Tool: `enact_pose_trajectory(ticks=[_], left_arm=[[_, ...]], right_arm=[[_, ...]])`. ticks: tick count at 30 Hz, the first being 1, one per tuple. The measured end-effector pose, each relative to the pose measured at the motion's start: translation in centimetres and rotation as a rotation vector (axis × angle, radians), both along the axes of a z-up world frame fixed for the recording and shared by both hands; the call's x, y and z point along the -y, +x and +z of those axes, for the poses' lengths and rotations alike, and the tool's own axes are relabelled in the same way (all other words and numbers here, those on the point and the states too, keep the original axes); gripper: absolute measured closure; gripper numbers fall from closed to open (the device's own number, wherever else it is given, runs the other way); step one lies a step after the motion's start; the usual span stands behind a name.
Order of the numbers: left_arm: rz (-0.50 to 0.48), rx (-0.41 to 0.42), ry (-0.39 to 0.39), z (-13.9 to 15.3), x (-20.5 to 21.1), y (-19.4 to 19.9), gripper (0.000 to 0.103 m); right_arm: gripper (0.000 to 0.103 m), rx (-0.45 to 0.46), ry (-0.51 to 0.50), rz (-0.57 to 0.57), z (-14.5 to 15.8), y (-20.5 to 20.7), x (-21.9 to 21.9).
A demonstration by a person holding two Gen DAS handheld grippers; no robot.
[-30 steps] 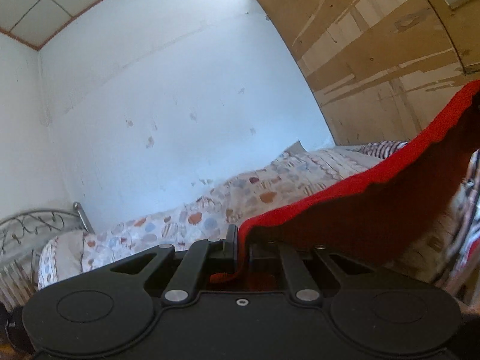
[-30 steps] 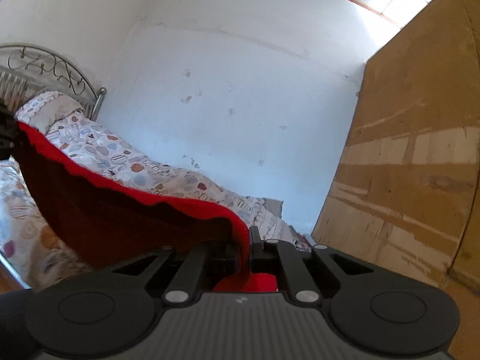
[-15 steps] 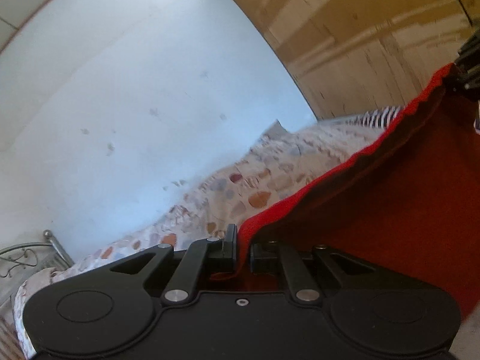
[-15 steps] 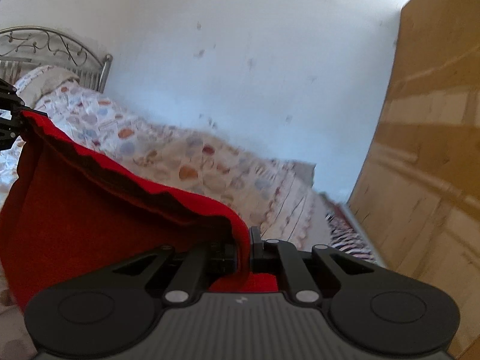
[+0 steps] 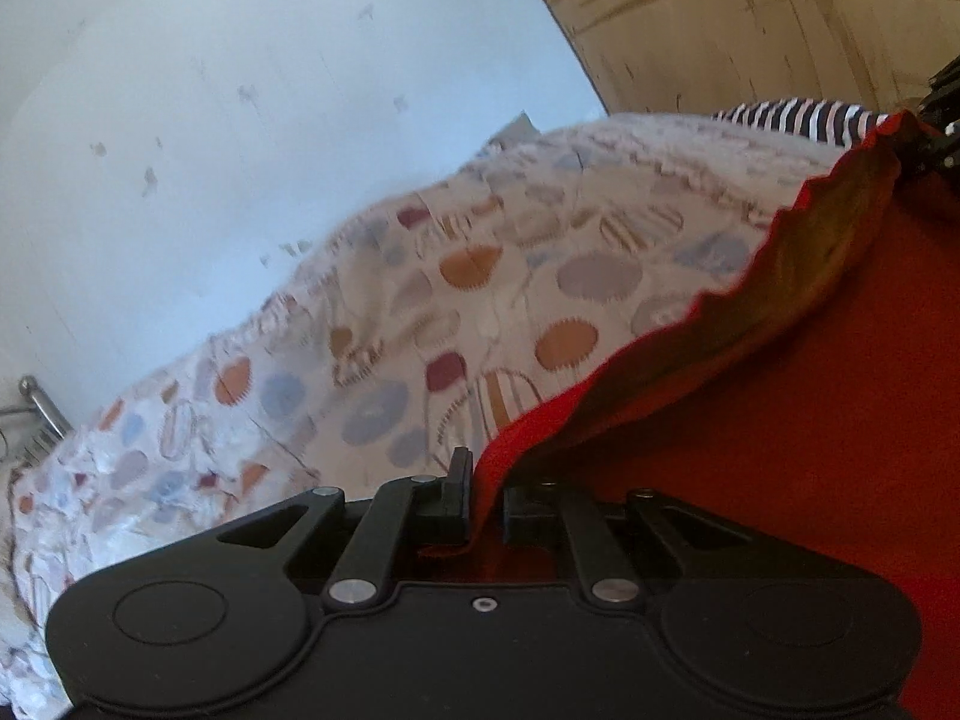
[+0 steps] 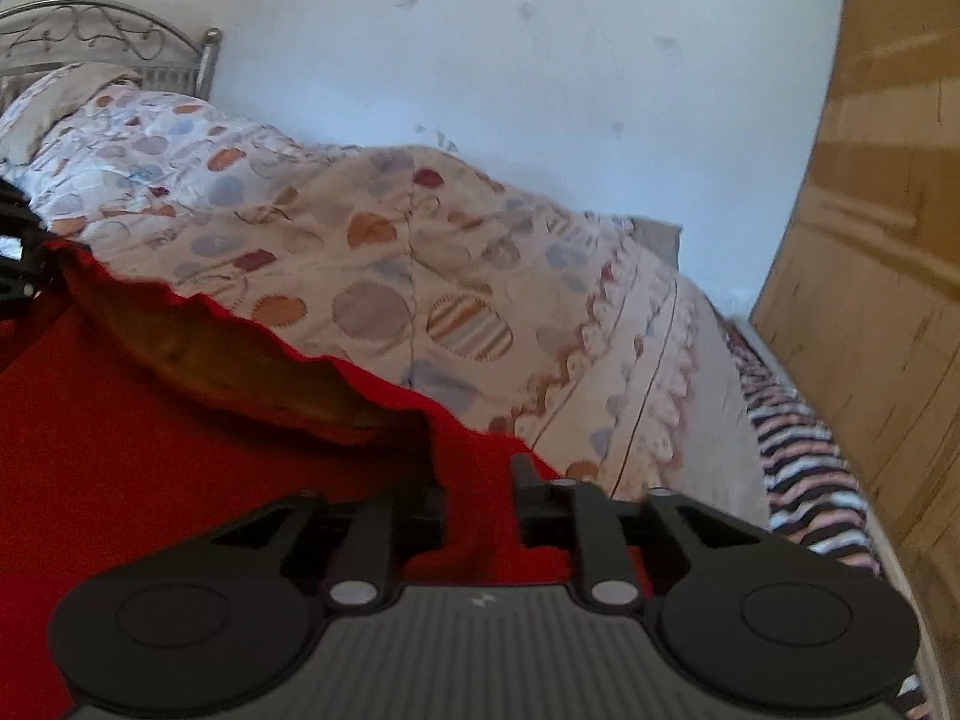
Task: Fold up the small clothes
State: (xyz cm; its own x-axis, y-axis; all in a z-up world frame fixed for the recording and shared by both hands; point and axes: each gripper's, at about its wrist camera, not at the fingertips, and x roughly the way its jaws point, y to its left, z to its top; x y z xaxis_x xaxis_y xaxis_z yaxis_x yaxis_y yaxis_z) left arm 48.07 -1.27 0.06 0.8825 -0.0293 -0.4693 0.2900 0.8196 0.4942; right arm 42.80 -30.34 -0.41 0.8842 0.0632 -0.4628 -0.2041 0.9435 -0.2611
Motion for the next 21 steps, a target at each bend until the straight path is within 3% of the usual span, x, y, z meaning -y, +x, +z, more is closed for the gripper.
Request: enact_pose_trajectory(ticks=[3,5,7,9,11,12,13,14,15,18,21], left_arm=[[0.023,-0.060,-0.054,-1.1,-0.6,1.0,0.084],[0.054,-0.101,-0.141,-1.3,-1.5,1.7,0.081],[0.095,-0.148,-0.264,-1.1,-2.9,2.1,0.075],[0.148,-0.200,-0.401,-0.9,-4.8,2.9,0.065],[0.174,-0.239,-0.498,-0.8,-6.3,3.4,0.062],[0.184,-0.247,-0.530,-0.7,-6.9,3.5,0.055],[0.193,-0.245,-0.544,-0.6,-7.2,3.5,0.048],[0.213,-0.234,-0.551,-0.4,-7.5,3.5,0.031],[0.232,-0.222,-0.564,-0.3,-8.0,3.5,0.021],[0.247,-0.244,-0.646,0.5,-9.6,4.2,0.009],[0.292,-0.233,-0.693,1.4,-11.0,4.4,0.007]], right_arm=[[0.056,-0.014,0.000,-0.011,-1.1,0.3,0.1],[0.046,-0.014,-0.003,-0.021,-1.4,0.3,0.2],[0.028,-0.006,0.000,-0.044,-1.5,0.4,0.5],[0.018,0.001,0.010,-0.069,-1.3,0.6,0.9],[0.008,0.012,0.021,-0.104,-1.2,0.7,1.5],[0.002,0.020,0.031,-0.126,-1.2,0.7,1.9],[0.001,0.021,0.043,-0.136,-1.1,0.8,2.3],[0.001,0.015,0.061,-0.137,-1.1,1.0,2.7],[0.001,0.002,0.083,-0.135,-1.1,1.1,3.2],[0.000,-0.066,0.156,-0.112,-1.1,2.2,4.4],[0.000,-0.116,0.179,-0.083,-0.8,3.1,5.0]])
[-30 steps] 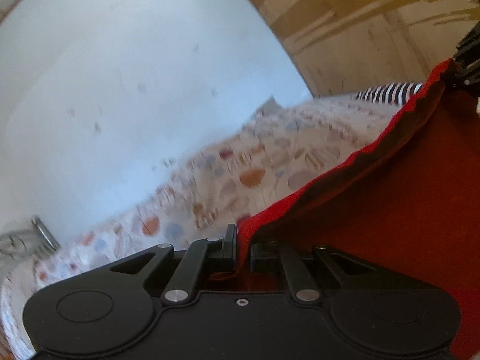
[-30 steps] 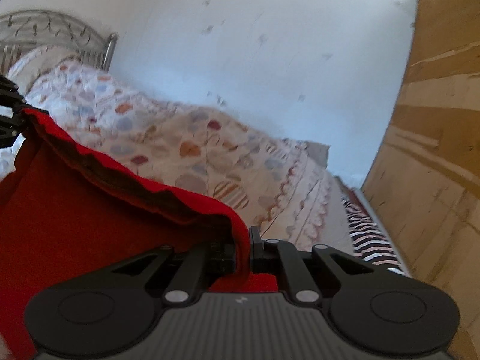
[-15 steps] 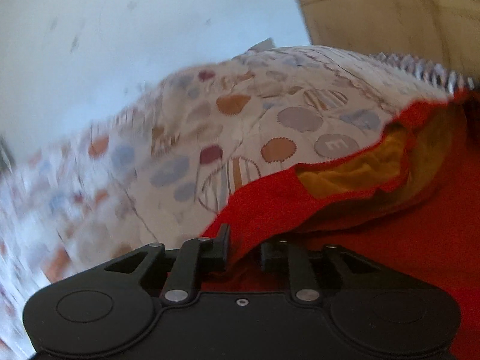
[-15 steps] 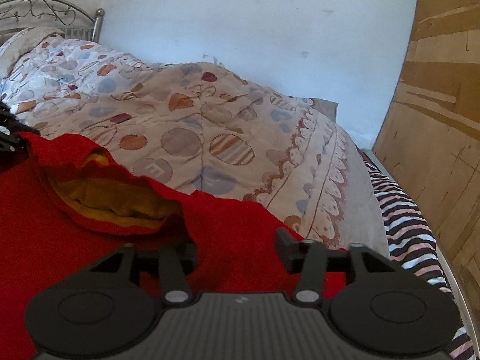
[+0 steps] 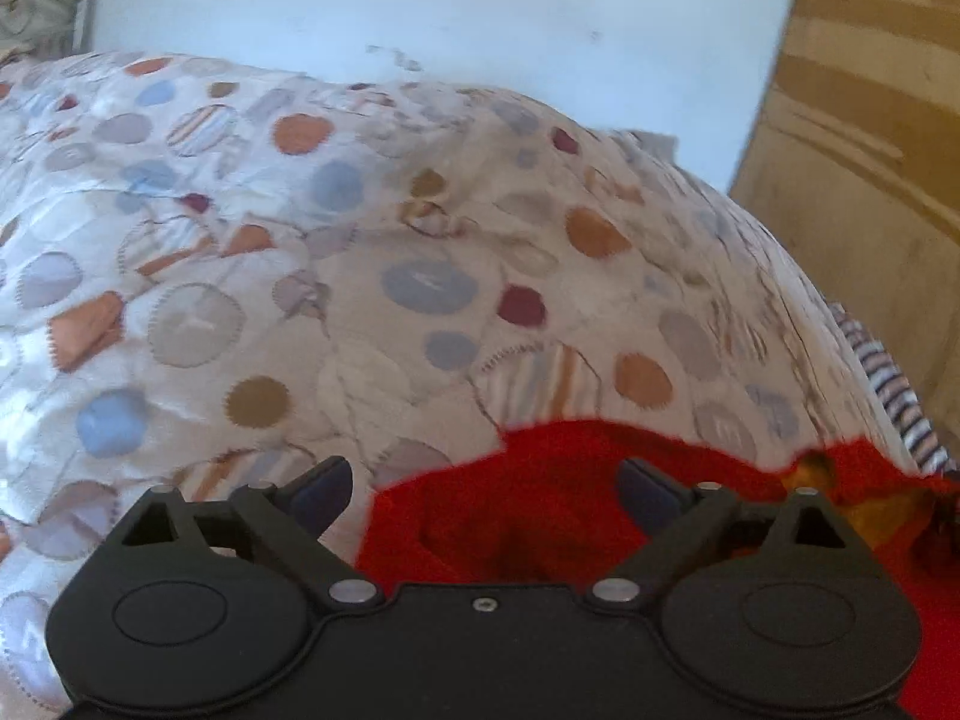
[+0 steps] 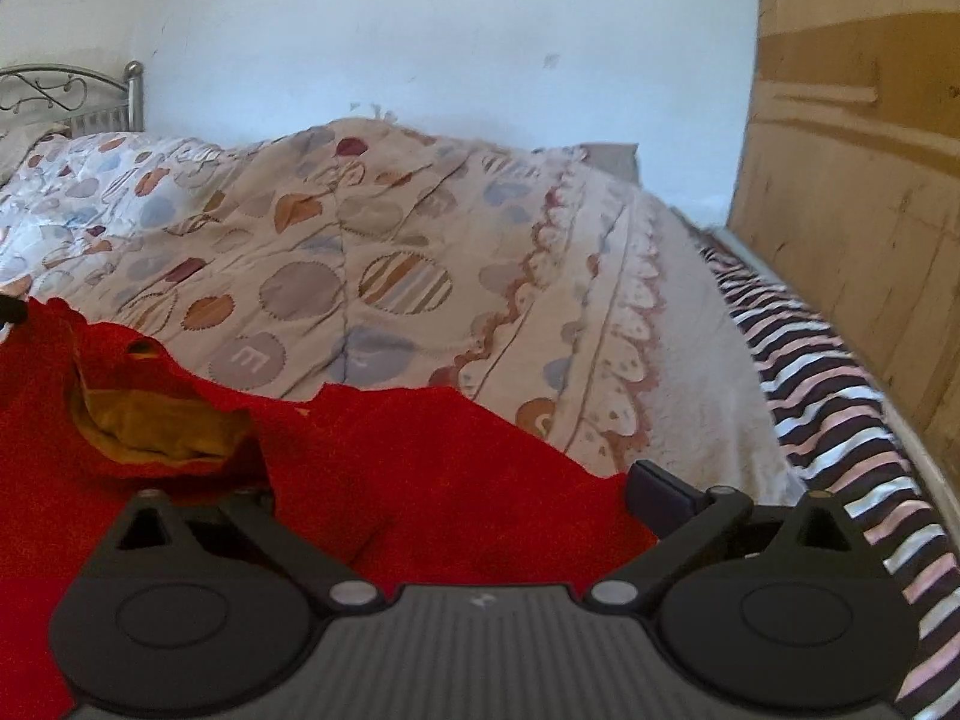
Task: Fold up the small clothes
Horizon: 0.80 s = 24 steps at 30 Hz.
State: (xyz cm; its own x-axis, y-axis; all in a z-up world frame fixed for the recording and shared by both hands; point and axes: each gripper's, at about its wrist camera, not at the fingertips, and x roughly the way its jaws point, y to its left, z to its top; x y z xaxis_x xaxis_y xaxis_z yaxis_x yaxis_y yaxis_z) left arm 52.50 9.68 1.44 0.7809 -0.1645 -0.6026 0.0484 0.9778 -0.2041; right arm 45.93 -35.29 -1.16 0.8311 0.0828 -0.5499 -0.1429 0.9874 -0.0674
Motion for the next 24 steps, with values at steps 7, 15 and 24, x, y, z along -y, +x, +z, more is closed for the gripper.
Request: enact_pose_trajectory(ticks=[7,15,24], left_arm=[[-0.076,0.052,0.005,0.3,0.0,-2.3,0.001],[-0.221,0.075,0.012,-1.2,0.9,-5.4,0.001],[-0.219,0.062,-0.009,-1.5,0.9,-4.7,0.001]], right_arm=[[0.000,-0.126,-0.046,0.185,0.8,0.6,-0.5],[0.000,-0.008,0.125,0.246,2.8,-3.0,2.3],[0.000,-0.031,0.124,0.364,2.2,-3.6,1.2]])
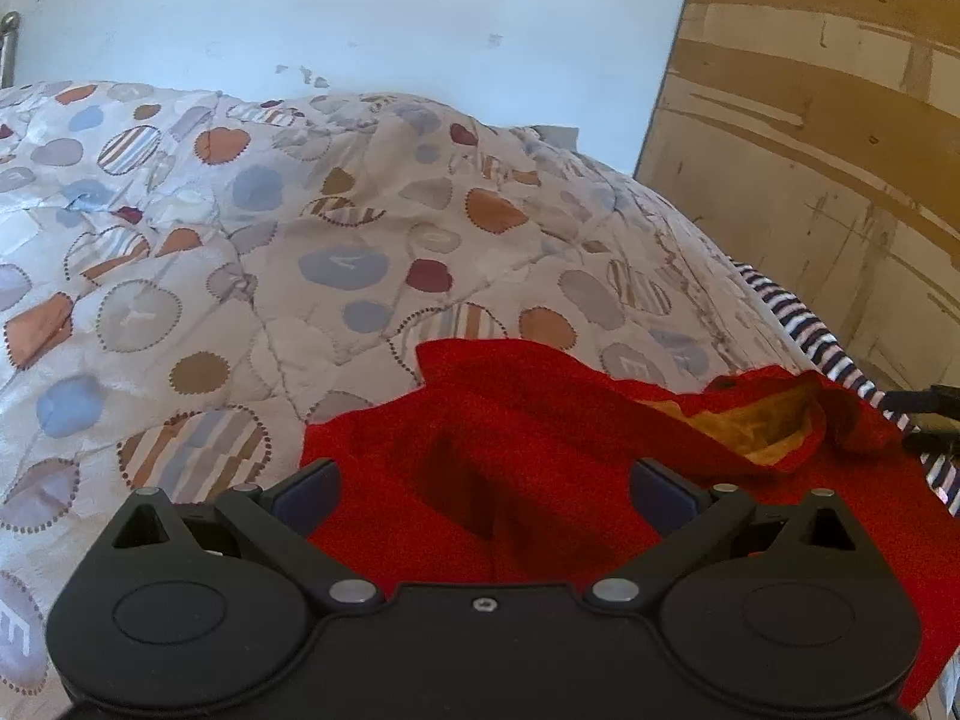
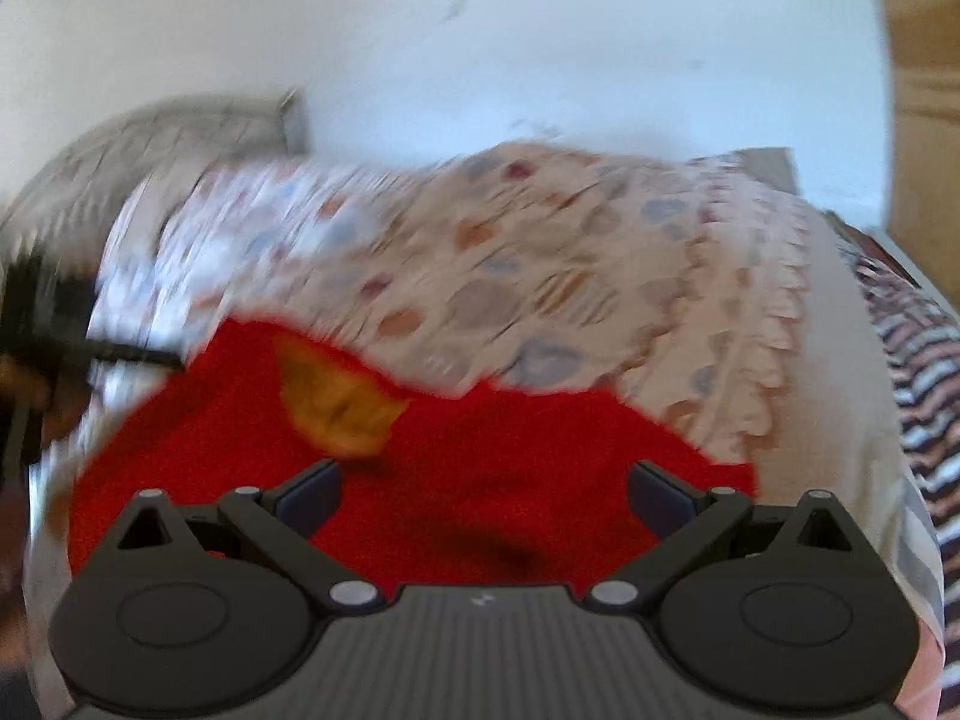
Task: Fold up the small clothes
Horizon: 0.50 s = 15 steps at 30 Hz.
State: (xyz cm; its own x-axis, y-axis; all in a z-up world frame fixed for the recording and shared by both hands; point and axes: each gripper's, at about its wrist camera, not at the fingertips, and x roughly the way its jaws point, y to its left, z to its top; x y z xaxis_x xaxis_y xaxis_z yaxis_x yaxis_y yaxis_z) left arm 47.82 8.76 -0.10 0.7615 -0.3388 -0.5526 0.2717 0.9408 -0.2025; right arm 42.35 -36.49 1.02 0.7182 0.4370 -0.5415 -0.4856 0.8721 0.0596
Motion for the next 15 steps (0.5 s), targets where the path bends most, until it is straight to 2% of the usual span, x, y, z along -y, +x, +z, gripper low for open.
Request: enact_pose_trajectory(ticks=[2,4,5,8,10,13,14,15], left_arm=[[-0.022,-0.002,0.000,-0.1,0.1,-0.3,0.001],[-0.043,-0.013,-0.007,-0.5,0.0,-0.5,0.003],[-0.046,-0.018,-0.007,-0.7,0.0,-0.6,0.008],[-0.035,-0.011,-0.008,-0.9,0.0,-0.6,0.018],[-0.021,-0.003,-0.023,-0.8,-0.1,-0.2,0.023],[0.000,0.002,-0.057,-0.4,-0.2,0.9,0.031],[0.012,-0.001,-0.064,-0.4,-0.2,1.3,0.038],[0.023,-0.009,-0.068,-0.4,-0.1,1.8,0.055]], right_arm=[[0.000,0.009,-0.114,0.032,-0.9,-0.3,-1.9],[0.000,0.032,-0.250,0.011,-2.0,-0.3,-3.7],[0.001,0.047,-0.284,-0.009,-2.4,-0.2,-4.2],[0.025,0.076,-0.226,-0.082,-2.5,0.6,-3.7],[0.051,0.090,-0.176,-0.170,-2.4,1.1,-2.5],[0.077,0.072,-0.054,-0.266,-2.5,1.9,0.0],[0.080,0.061,-0.012,-0.293,-2.6,2.1,0.7],[0.081,0.049,0.030,-0.315,-2.8,2.2,1.4]])
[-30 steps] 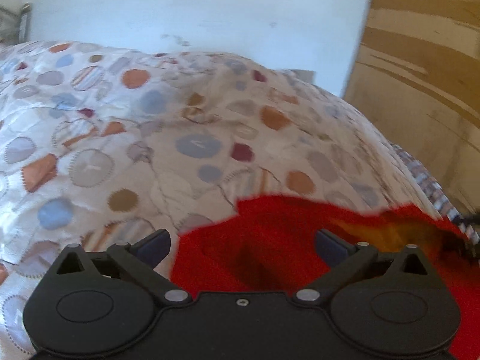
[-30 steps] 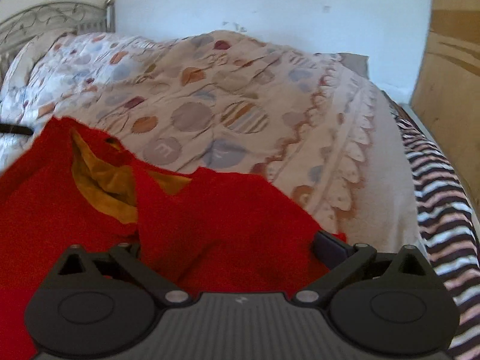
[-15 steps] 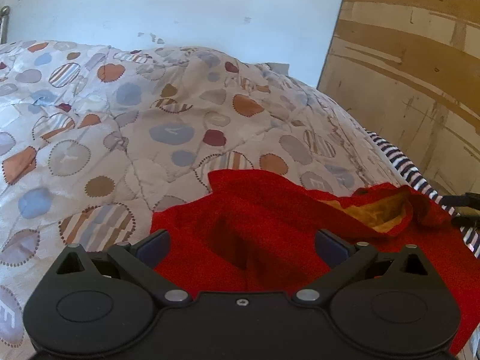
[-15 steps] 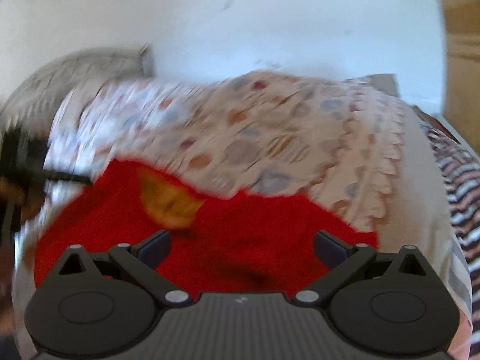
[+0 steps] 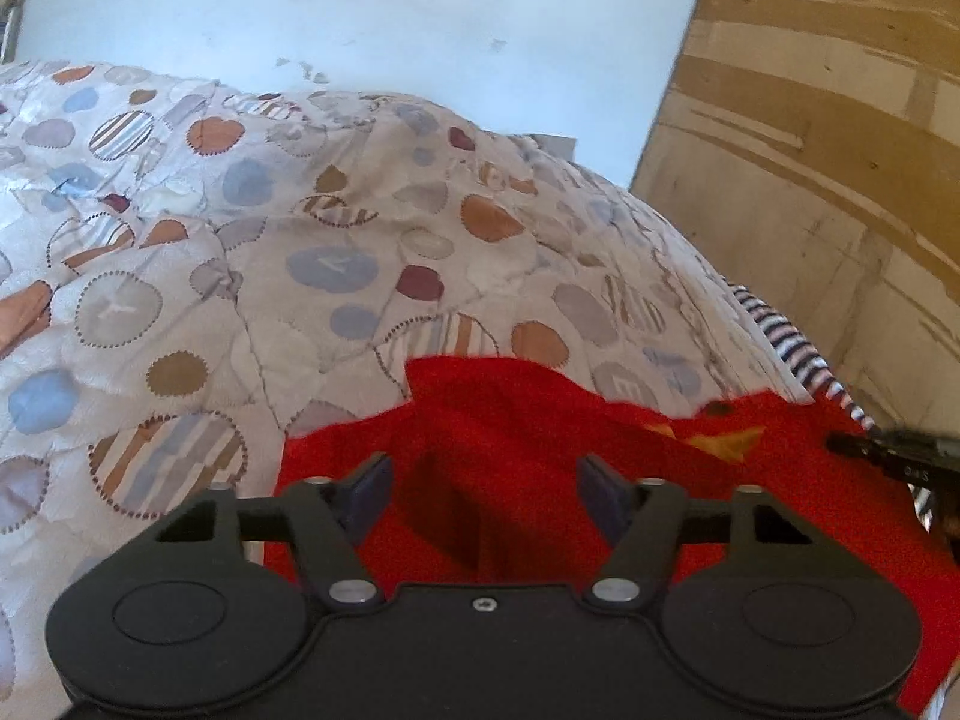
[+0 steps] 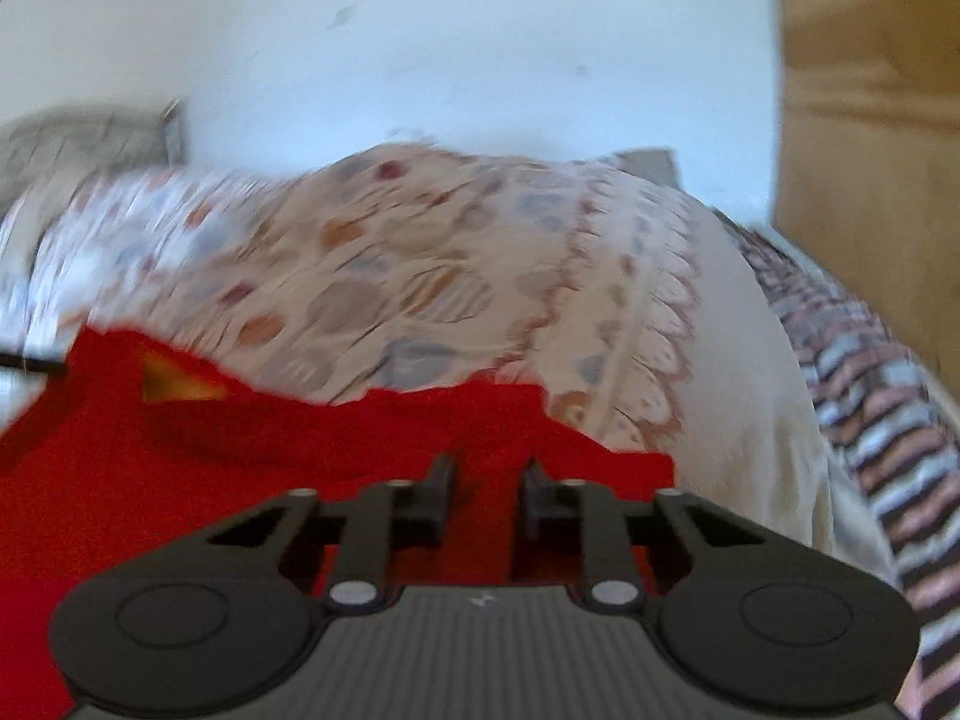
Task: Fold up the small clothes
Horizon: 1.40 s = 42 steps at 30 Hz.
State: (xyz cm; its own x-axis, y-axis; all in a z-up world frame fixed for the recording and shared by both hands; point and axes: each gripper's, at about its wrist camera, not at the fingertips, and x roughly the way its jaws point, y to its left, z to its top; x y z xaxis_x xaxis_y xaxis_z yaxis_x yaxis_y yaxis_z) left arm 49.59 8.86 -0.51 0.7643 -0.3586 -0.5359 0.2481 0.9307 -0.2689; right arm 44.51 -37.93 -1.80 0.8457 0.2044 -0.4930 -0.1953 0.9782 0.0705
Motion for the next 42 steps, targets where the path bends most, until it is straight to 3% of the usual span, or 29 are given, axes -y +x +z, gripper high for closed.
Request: enact_pose_trajectory(ticks=[1,2,8,14,17,21,24,26,29,31,33,35,38,42], left_arm=[[0.008,-0.020,-0.004,-0.1,0.0,0.5,0.071],[0.011,-0.046,-0.004,-0.3,0.1,1.0,0.096],[0.133,-0.002,0.053,0.2,0.1,0.1,0.097],[0.165,-0.077,0.054,-1.5,-0.5,1.3,0.097],[0.140,-0.076,0.048,-1.0,-0.4,0.6,0.082],[0.126,-0.063,0.005,0.3,-1.0,-1.7,0.046],[0.120,-0.047,-0.010,0.9,-1.6,-4.5,0.043],[0.103,-0.050,-0.009,0.9,-1.8,-6.5,0.043],[0.071,-0.070,0.004,0.4,-1.6,-9.3,0.050],[0.044,-0.101,-0.001,-0.3,-1.5,-10.4,0.066],[0.034,-0.137,0.011,-0.9,-1.2,-10.9,0.094],[0.052,-0.148,0.017,-1.2,-0.9,-11.2,0.098],[0.151,-0.089,0.016,-0.3,-1.1,-12.4,0.099],[0.282,-0.113,-0.061,-0.8,-3.2,-13.5,0.099]], right_arm=[[0.083,-0.007,0.048,-0.012,-0.2,0.1,0.8],[0.084,-0.013,0.083,-0.022,-0.4,0.3,1.3],[0.086,-0.008,0.078,-0.053,-0.5,0.1,1.5],[0.086,-0.018,0.039,-0.080,-1.4,0.6,0.7],[0.078,-0.008,0.031,-0.083,-1.1,0.1,0.5],[0.040,0.013,0.030,-0.087,-0.3,-1.6,0.5],[0.028,0.039,0.023,-0.078,0.4,-4.0,0.1],[0.026,0.052,0.012,-0.072,0.4,-5.7,-0.4],[0.026,0.059,-0.024,-0.088,0.3,-7.9,-1.1],[0.026,0.057,-0.027,-0.102,0.1,-9.1,-1.3],[0.027,0.044,-0.006,-0.111,-0.2,-9.7,-1.3],[0.028,0.035,0.001,-0.131,-0.4,-10.1,-1.3],[0.029,0.027,0.012,-0.152,-0.6,-10.5,-1.3],[0.027,0.016,0.014,-0.189,-1.0,-10.9,-1.0]])
